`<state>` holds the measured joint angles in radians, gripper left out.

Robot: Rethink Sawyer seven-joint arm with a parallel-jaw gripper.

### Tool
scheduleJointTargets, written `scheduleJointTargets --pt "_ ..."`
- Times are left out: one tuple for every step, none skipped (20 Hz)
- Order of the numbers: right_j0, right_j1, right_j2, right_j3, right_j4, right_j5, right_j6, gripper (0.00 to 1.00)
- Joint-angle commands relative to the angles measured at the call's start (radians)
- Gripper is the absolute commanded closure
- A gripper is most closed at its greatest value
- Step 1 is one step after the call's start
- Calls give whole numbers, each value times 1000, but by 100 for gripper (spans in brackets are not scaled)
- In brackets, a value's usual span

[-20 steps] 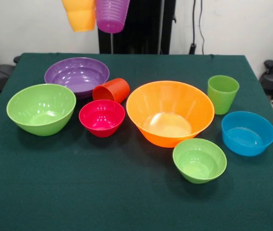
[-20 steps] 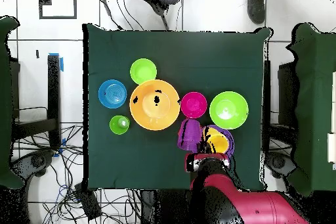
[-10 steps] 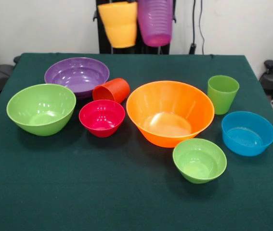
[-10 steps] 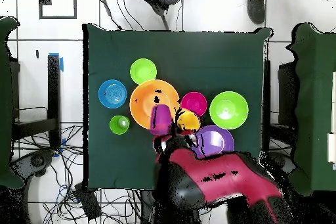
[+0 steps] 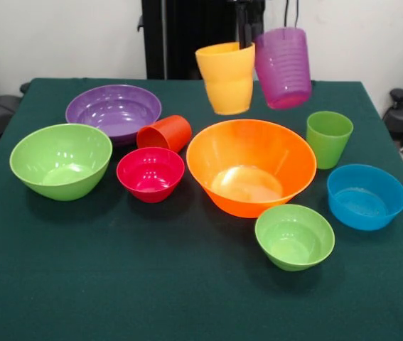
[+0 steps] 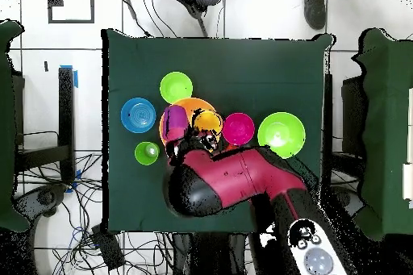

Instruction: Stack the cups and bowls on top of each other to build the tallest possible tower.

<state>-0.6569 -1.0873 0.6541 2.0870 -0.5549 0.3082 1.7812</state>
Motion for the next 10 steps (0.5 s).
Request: scheduleJointTargets --pt "74 142 -184 -112 -83 30 156 100" --pt "73 144 -188 -111 -77 23 146 100" --pt "76 153 -196 -116 -75 19 139 100" --pt "80 157 -204 -117 -73 13 134 100" --pt "82 164 -210 -119 -71 8 128 100" --pt "86 170 -219 -119 -68 1 125 100" --pt "95 180 -233 -124 -71 -14 131 100" --pt "105 188 -246 -130 -73 -22 133 100" --pt "114 196 -259 -136 -76 -29 136 100" --pt "122 202 -269 -140 -74 -34 136 100"
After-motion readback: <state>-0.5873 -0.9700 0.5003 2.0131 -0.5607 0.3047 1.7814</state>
